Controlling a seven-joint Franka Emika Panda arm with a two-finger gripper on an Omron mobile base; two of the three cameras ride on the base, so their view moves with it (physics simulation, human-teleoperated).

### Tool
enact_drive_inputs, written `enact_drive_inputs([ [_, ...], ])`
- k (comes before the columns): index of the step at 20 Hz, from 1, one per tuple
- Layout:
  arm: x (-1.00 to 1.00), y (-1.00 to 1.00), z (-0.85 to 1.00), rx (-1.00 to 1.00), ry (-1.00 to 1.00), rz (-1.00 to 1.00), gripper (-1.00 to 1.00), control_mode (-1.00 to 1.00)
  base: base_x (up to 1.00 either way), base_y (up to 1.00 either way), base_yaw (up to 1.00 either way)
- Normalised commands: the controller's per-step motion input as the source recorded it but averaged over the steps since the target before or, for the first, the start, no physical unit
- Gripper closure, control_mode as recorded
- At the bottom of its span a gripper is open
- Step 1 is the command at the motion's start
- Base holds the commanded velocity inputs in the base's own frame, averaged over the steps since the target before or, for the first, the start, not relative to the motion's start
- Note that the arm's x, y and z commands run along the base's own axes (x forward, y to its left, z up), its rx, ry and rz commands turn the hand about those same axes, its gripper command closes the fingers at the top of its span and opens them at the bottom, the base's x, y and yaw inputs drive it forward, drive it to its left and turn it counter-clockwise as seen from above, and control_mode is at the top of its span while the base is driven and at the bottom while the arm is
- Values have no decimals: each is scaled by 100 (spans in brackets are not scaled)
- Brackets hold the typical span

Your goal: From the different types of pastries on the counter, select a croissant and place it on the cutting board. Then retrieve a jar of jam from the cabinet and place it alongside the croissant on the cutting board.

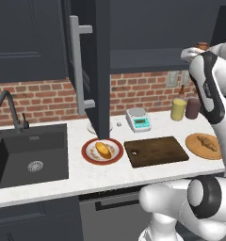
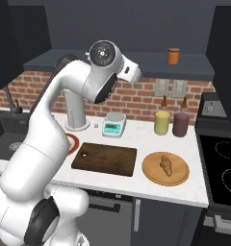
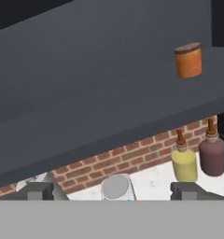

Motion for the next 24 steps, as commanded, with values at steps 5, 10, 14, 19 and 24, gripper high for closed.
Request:
enact_drive_inputs([
  [5,-8,-1,0,0,-3,-1,-100,-100,0,0,0],
  [10,1,-13,12,-9,-10,-6,-100,-100,0,0,0],
  [14,34,-65,62,-5,-1,-4,-100,-100,0,0,0],
  [19,0,-2,1,-3,-2,-2,-100,-100,0,0,0],
  [24,41,-62,20,-1,-9,-1,-100,-100,0,0,0],
])
